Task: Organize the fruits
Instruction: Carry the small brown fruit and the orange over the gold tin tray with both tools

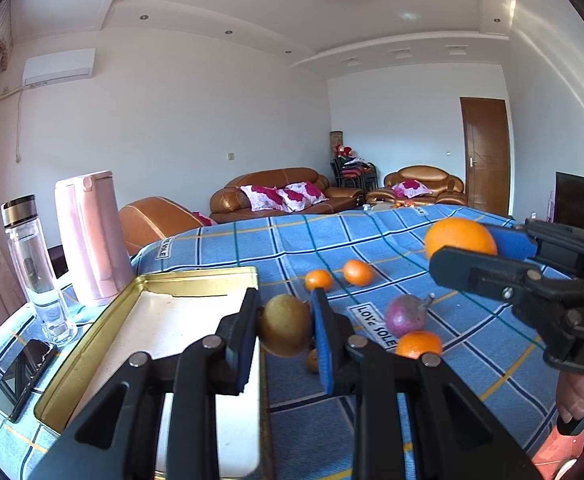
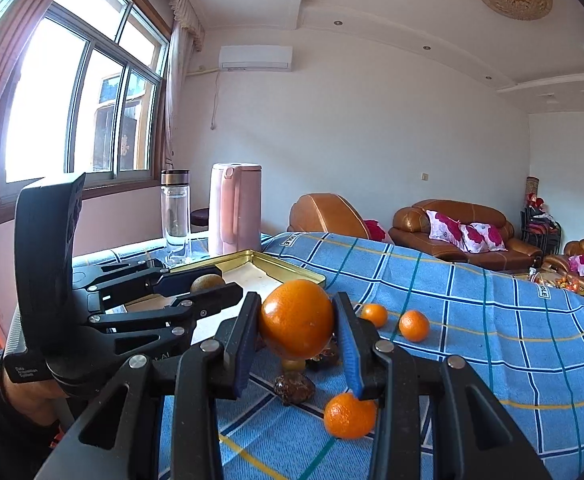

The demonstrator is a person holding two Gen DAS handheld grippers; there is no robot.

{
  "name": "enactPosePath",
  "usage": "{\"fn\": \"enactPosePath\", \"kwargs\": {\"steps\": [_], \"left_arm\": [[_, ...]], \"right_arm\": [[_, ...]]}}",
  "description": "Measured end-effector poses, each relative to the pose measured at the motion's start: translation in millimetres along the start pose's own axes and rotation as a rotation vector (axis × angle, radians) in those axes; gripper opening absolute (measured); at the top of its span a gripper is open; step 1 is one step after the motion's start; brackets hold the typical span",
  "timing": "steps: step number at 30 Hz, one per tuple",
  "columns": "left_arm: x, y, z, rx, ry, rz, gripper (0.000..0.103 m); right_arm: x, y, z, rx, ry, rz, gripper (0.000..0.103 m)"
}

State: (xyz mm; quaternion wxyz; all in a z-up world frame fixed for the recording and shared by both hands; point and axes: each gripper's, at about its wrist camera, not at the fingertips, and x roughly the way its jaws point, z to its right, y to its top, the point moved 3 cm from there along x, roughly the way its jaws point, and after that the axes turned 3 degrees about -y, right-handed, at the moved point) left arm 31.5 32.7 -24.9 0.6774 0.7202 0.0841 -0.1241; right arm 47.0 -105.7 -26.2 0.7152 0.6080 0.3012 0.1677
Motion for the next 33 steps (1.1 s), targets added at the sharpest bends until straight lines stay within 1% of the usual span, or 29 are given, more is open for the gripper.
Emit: {"fn": "enactPosePath", "kwargs": {"steps": [5, 11, 15, 18, 22, 33], "left_arm": [[5, 0, -18, -0.009, 0.03, -0.013, 0.027], [14, -4, -37, -0.014, 0.048, -0.044, 0.027], [22, -7, -51, -0.027, 0.067, -0.075, 0.027], [30, -10, -61, -0.024, 0.093, -0.114, 0.027], [41, -15, -79, -0.034, 0.114, -0.157, 0.027], [58, -21, -109, -0.051, 0.143, -0.227, 0.027]], "right_arm": [[15, 13, -8, -0.016, 0.025, 0.003, 0.039], [37, 24, -15, -0.025, 0.052, -0.007, 0.039], [57, 30, -20, -0.032, 0.069, -0.025, 0.039], [73, 32, -24, -0.038, 0.082, -0.042, 0.039], [92, 32, -30, -0.031, 0.105, -0.069, 0.039], [139, 17, -50, -0.05, 0.137, -0.151, 0.039]]}}
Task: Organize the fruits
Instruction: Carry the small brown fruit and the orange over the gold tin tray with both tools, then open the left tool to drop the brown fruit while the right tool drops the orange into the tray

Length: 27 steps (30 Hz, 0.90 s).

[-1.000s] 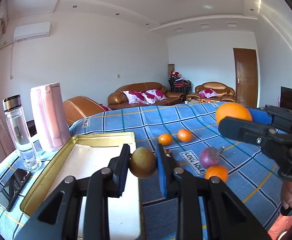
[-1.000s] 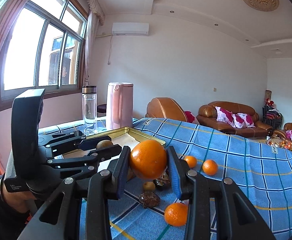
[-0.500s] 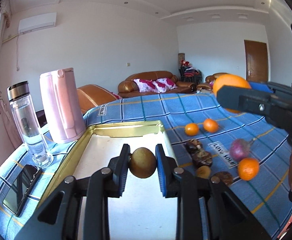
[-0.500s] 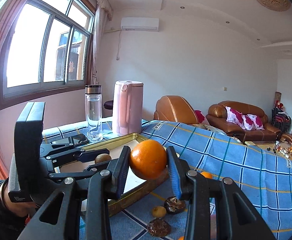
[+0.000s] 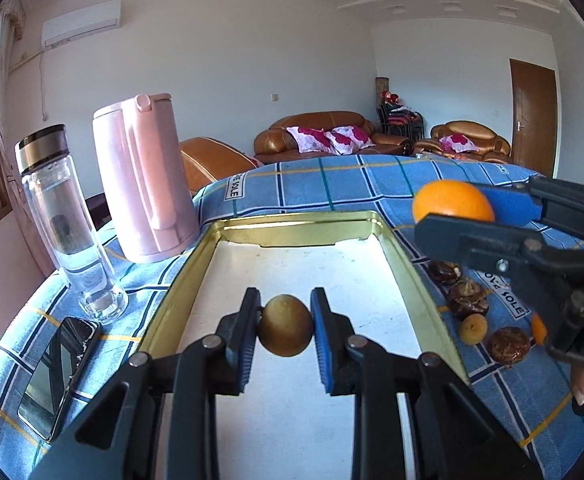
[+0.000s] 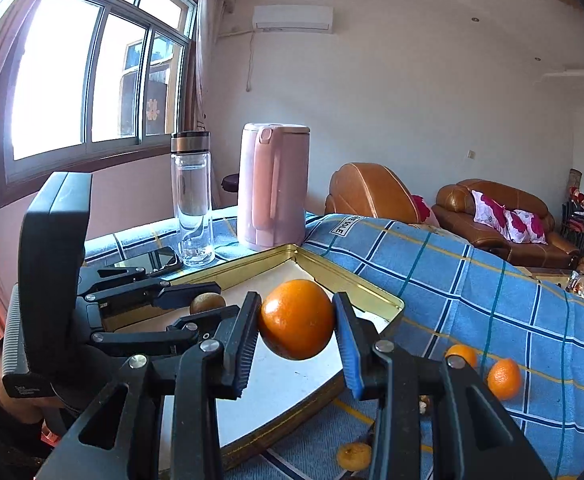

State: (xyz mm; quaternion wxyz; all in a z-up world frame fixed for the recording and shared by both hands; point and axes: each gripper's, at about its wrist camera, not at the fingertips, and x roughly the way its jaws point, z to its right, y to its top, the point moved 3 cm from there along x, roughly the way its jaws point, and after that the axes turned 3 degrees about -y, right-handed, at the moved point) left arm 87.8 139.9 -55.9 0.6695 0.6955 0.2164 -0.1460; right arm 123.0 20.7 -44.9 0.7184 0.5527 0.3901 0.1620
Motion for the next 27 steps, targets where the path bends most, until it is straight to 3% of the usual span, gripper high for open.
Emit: {"fn": "enactPosePath", "kwargs": {"steps": [14, 27], "left_arm": [[9, 0, -25, 0.01, 0.037, -0.097, 0.027], [23, -3, -37, 0.016, 0.011, -0.186, 0.027]], "right_arm": [[38, -14, -13, 0.003, 0.03, -0.092, 0.039], [53, -20, -18, 0.002, 0.03, -0.154, 0.039]]}}
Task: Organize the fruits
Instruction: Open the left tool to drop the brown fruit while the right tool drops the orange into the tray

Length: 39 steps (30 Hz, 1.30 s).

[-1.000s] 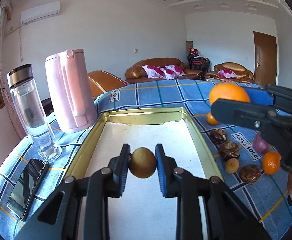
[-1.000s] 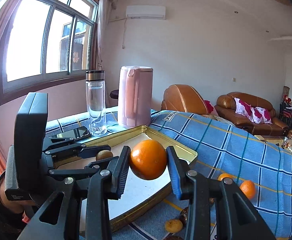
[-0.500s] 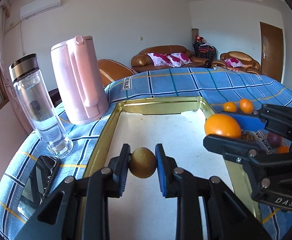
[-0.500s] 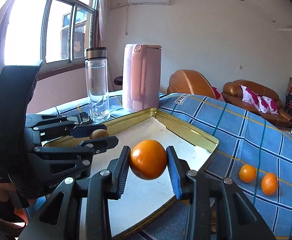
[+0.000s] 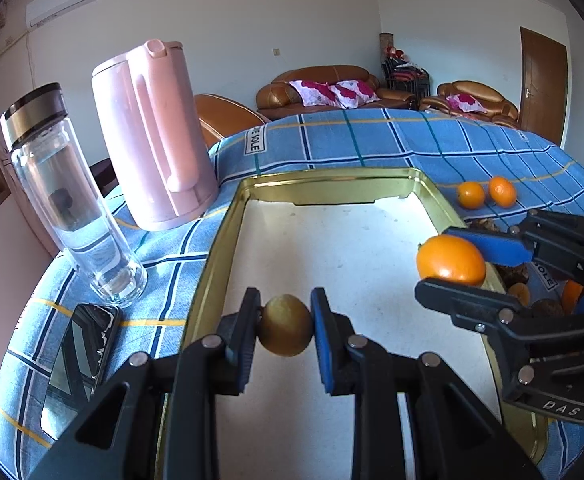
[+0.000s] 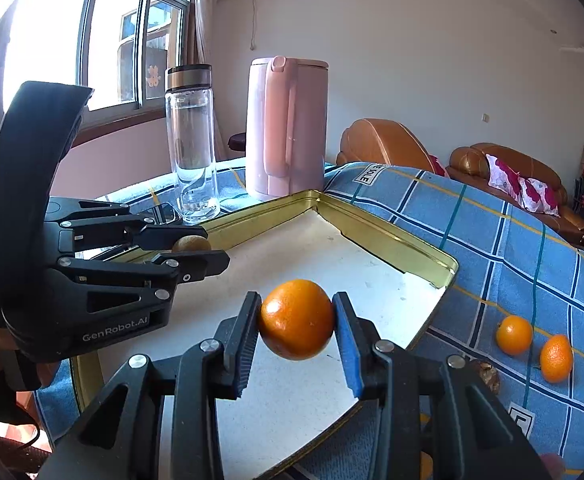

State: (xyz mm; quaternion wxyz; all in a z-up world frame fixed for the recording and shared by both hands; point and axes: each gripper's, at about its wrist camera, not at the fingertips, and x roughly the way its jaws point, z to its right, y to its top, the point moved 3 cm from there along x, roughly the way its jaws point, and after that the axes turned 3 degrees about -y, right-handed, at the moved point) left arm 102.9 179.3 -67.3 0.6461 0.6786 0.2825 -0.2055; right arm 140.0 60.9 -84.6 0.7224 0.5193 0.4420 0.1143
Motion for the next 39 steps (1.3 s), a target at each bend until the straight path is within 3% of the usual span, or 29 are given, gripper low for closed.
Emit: {"fn": "enactPosePath", "kwargs": {"steps": [18, 23, 25, 27, 28, 34, 39], "left_arm": [[7, 0, 0, 0.015, -0.016, -0.045, 0.027], [7, 0, -2, 0.008, -0.007, -0.04, 0.028], [6, 1, -2, 0.002, -0.004, -0.037, 0.037], [5, 1, -3, 0.001, -0.002, -0.026, 0.045], [3, 1, -3, -0.004, -0.004, -0.019, 0.052], [-25, -1, 0, -0.058, -0.022, 0.091, 0.078], [-57, -4, 14, -0.072, -0.007, 0.205, 0.088]], "right_arm": [[25, -2, -5, -0.03, -0.037, -0.12, 0.039], [24, -2, -8, -0.047, -0.05, -0.117, 0.039], [24, -2, -8, -0.05, -0.054, -0.116, 0.042], [22, -2, -7, -0.047, -0.074, -0.109, 0.06], [20, -1, -7, -0.045, -0.08, -0.096, 0.062], [-13, -5, 7, 0.01, -0.133, -0.006, 0.063], [-71, -23, 40, 0.078, -0.216, 0.06, 0.063]]}}
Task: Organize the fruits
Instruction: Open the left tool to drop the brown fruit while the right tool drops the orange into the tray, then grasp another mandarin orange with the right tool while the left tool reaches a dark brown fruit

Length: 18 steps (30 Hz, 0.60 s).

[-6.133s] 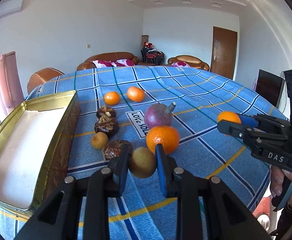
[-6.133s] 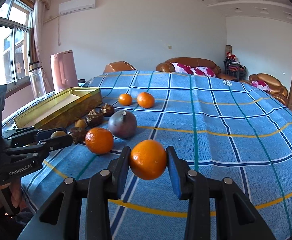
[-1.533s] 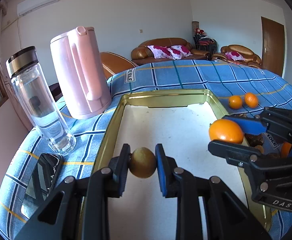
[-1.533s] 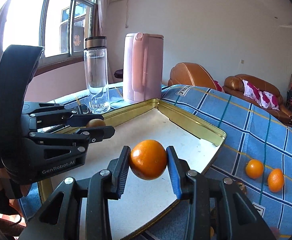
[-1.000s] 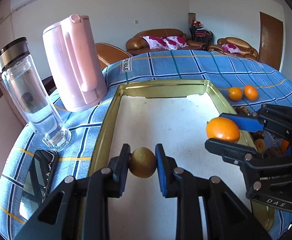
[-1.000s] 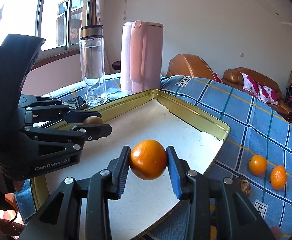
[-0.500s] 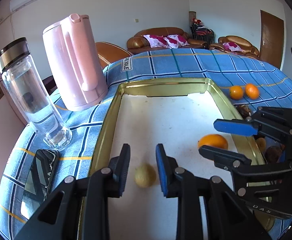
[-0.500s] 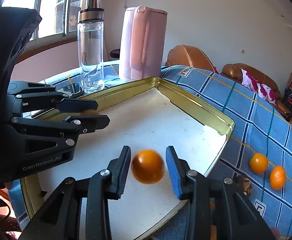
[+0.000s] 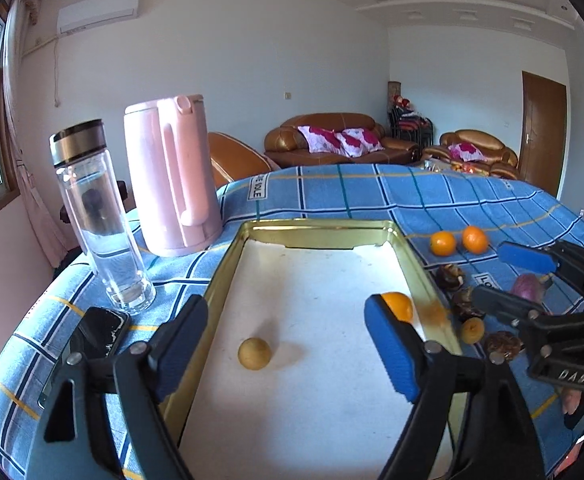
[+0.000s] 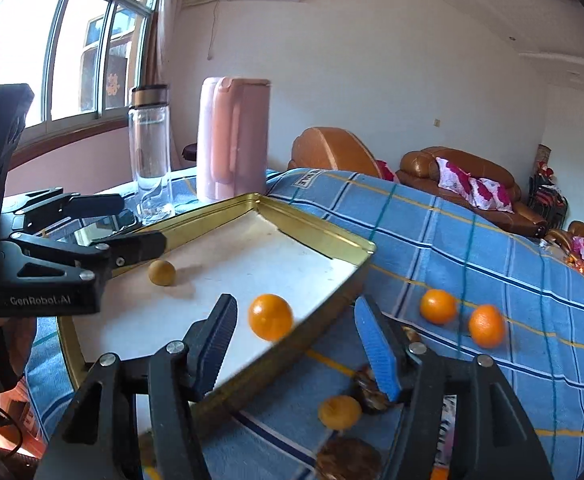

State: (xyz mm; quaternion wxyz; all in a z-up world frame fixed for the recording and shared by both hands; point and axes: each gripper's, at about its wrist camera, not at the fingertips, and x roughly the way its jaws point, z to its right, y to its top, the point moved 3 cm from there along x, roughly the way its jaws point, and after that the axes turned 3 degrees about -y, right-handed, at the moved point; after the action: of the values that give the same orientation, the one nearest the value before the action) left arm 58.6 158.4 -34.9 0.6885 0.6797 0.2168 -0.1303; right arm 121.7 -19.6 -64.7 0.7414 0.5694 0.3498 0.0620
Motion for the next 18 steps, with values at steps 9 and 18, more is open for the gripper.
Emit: {"fn": "enactPosePath", "kwargs": {"steps": [9, 18], "left_arm": [[-9, -9, 67, 0.042, -0.104, 0.039, 0.092], [-5, -20, 117, 0.109, -0.163, 0.004, 0.092]], "right_arm": [[-49, -51, 77, 0.187, -0.138, -0.047, 0.063], [-31, -75, 72, 0.19, -0.048, -0.192, 0.063]]}}
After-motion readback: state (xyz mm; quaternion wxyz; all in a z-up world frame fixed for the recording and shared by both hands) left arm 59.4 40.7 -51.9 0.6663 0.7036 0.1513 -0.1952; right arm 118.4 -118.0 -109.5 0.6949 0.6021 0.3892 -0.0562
